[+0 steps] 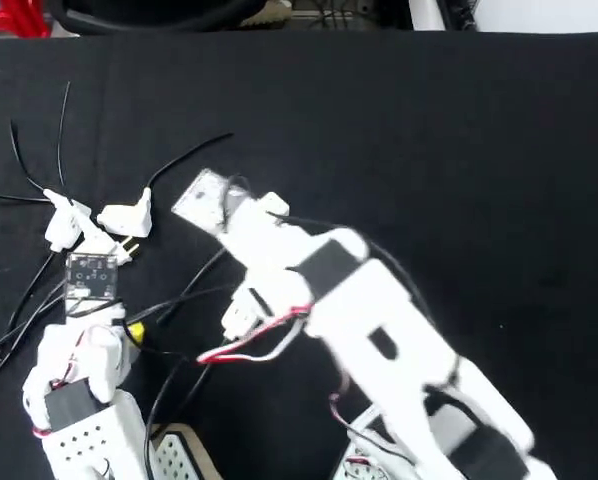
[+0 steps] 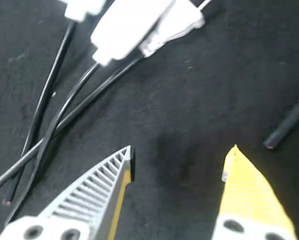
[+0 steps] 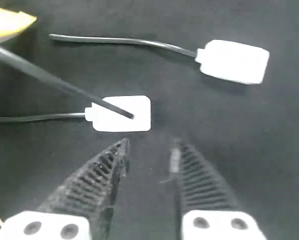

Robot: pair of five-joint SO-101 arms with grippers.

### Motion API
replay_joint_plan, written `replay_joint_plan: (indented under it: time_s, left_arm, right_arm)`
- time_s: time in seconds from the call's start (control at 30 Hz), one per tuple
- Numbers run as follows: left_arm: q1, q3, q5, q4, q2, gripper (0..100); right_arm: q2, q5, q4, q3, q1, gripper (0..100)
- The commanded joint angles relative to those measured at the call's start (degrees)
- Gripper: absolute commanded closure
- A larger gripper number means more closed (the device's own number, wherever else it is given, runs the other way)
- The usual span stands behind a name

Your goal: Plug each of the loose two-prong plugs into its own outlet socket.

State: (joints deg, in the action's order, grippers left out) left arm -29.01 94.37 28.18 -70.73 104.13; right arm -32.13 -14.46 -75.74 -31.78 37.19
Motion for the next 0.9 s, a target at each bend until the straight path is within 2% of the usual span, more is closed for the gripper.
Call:
replay_joint_plan:
  time_s: [0.0, 0.13, 0.23, 0.47, 0.87]
  left_arm:
    - [5.8, -6.4, -0.4, -3.3, 0.3, 71]
    - [15.2, -8.3, -0.4, -3.0, 0.3, 71]
    - [22.9, -8.6, -0.4, -1.2, -0.2, 71]
    - [36.9, -8.2, -2.5, 0.5, -4.0, 71]
    - [48.4, -9.0, -11.9, 17.3, -15.4, 71]
  right_arm:
    - [-4.9, 0.1, -1.5, 1.6, -12.1, 98.6]
    - [-2.6, -0.4, 0.6, 1.6, -27.5, 96.6]
    - [2.4, -4.4, 1.9, 1.7, -33.4, 96.7]
    - [17.0, -3.8, 7.0, 4.5, -35.3, 98.6]
    - [21.1, -3.5, 9.8, 5.8, -37.9, 98.6]
